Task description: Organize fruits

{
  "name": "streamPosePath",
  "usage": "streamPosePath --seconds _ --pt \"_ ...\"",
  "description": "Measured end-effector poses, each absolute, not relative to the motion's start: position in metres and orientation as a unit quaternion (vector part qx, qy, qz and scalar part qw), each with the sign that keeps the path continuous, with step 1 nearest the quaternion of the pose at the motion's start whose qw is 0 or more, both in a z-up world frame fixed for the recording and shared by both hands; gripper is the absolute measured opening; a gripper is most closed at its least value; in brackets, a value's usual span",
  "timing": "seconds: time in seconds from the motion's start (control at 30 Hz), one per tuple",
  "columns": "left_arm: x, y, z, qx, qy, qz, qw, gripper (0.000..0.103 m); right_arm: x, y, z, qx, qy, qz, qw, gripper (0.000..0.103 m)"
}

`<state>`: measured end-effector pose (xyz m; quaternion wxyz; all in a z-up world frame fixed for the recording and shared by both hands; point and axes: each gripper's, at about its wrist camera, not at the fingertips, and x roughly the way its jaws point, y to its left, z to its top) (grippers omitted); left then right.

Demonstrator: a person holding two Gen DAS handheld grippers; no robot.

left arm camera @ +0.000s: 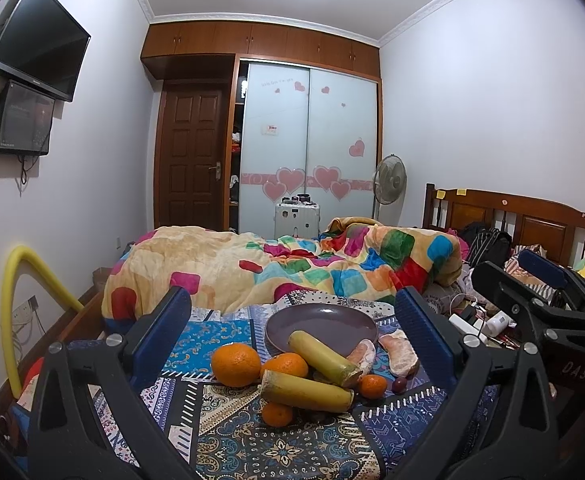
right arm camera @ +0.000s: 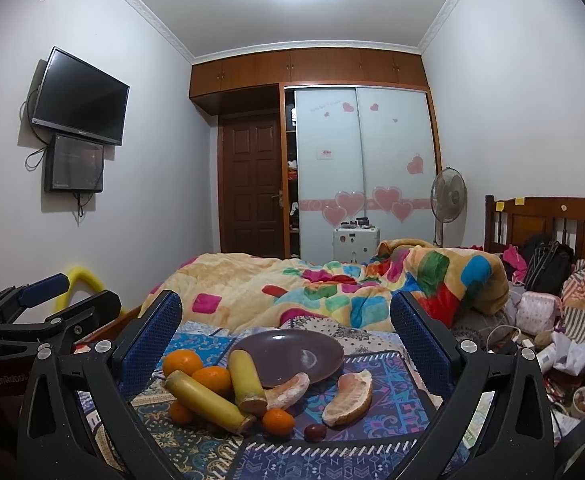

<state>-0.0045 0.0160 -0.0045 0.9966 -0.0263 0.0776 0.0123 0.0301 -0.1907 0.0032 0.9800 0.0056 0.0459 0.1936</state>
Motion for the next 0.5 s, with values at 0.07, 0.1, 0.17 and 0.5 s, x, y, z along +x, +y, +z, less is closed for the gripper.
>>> streamPosePath --seconds 0.07,0.1,0.17,0.5 --pt "-0.0045 0.0163 -0.0045 -0.027 0.077 0.012 0.997 0.103 0.0306 -0.1910 0.0028 0.006 0.046 0.193 0.980 0.103" --pt "-0.0045 0.0166 -0.0046 -0.027 0.077 0.012 0.997 0.103 0.0309 -0.1915 0.0024 0.007 0.047 0.193 0.980 0.103" --pt "-0.0044 0.0161 -0.0048 -0.027 0.077 0.012 0.997 0.103 0.0316 -0.1918 0.0019 0.007 0.048 0.193 0.980 0.103" --pt "-0.0002 0.0165 -0.0103 -0.028 0.085 0.014 0.996 0.103 0.0368 -0.1923 -0.0021 0.009 0.053 0.188 0.981 0.103"
